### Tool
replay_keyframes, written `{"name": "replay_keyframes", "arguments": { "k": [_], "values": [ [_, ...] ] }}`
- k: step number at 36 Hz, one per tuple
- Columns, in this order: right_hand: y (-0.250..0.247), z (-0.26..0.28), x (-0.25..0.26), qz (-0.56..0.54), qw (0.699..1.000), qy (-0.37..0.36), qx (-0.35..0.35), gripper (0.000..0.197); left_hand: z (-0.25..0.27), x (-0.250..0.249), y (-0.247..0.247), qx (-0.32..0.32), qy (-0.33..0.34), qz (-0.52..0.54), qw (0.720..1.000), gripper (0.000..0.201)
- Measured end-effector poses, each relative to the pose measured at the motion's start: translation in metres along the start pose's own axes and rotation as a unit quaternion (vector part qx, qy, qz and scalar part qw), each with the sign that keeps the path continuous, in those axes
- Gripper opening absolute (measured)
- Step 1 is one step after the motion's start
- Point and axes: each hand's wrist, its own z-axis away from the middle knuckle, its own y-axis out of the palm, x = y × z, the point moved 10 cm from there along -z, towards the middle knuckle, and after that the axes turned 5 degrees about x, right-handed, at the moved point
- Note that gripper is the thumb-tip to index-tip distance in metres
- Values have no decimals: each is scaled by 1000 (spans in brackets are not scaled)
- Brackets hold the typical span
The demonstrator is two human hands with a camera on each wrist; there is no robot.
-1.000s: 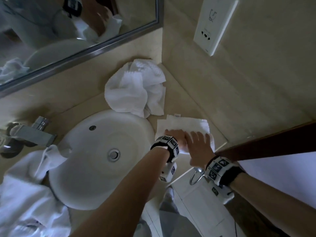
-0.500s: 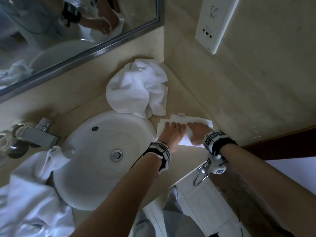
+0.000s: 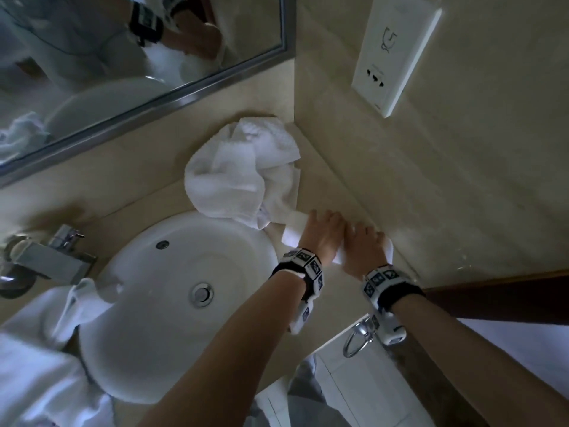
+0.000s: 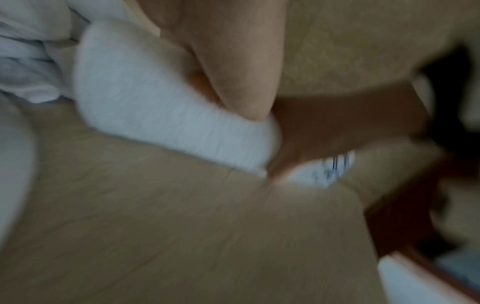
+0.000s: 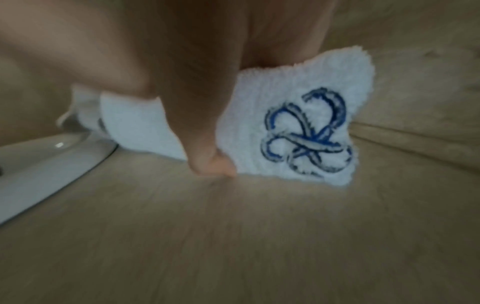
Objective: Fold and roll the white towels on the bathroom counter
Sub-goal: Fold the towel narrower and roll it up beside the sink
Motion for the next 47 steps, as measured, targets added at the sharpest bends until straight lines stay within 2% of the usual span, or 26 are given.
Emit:
{"name": "replay_keyframes", "arguments": {
  "k": [2,4,6,9,12,15,17,19,20,22,24,27,30,34,37,39,41,43,45,47],
  "values": [
    [-1,-10,-3,-19,1000,-12,10,69,13,-1,11,-27,11,-1,1000,72],
    [0,-16,-1,-25,999,-29,28,81,21,3,26,-26,12,-7,1000,100],
    [1,-20,-2,-31,997,-37,52,91,21,6,31,-15,4,-14,1000,110],
    [-1,-23,-4,-67,994,-42,77,99,11,8,23,-3,-9,-29,1000,99],
    [-5,-24,-5,-89,994,-36,60,115,1,11,11,-32,-14,-28,999,66],
    [-8,-9,4,-32,995,-84,-32,126,-9,12,9,-62,-12,20,998,57],
    [-1,7,5,9,993,-95,-74,119,-14,13,7,-43,-15,46,998,54],
    [5,20,0,18,992,-80,-92,99,-25,13,9,-7,-15,47,999,58],
    [9,22,-1,18,993,-72,-90,96,-30,13,7,6,-11,33,999,62],
    [10,18,-6,13,996,-50,-70,100,-41,12,1,27,6,-5,1000,69],
    [12,8,-11,11,999,-20,-34,104,-49,12,-8,40,30,-28,998,66],
    [5,0,-19,-1,999,29,-16,100,-61,4,-20,18,61,-58,996,57],
    [3,1,-34,7,995,96,11,97,-63,-9,-22,5,98,-88,991,72],
    [1,-1,-35,20,990,141,11,99,-50,-2,-10,-4,90,-14,996,98],
    [-1,-4,-31,10,984,178,25,100,-29,25,-8,-40,86,73,993,97],
    [-8,-1,-32,9,982,185,32,98,-13,50,-11,-64,61,141,986,87],
    [-5,2,-38,7,979,194,57,93,-2,76,-3,-59,4,249,967,61],
    [-4,3,-42,4,978,196,68,94,7,89,14,-1,-33,392,919,41],
    [-4,2,-44,-16,979,193,68,97,7,83,38,69,-60,520,849,39],
    [-9,6,-44,-45,978,203,35,94,5,62,50,108,-71,637,760,55]
  ]
}}
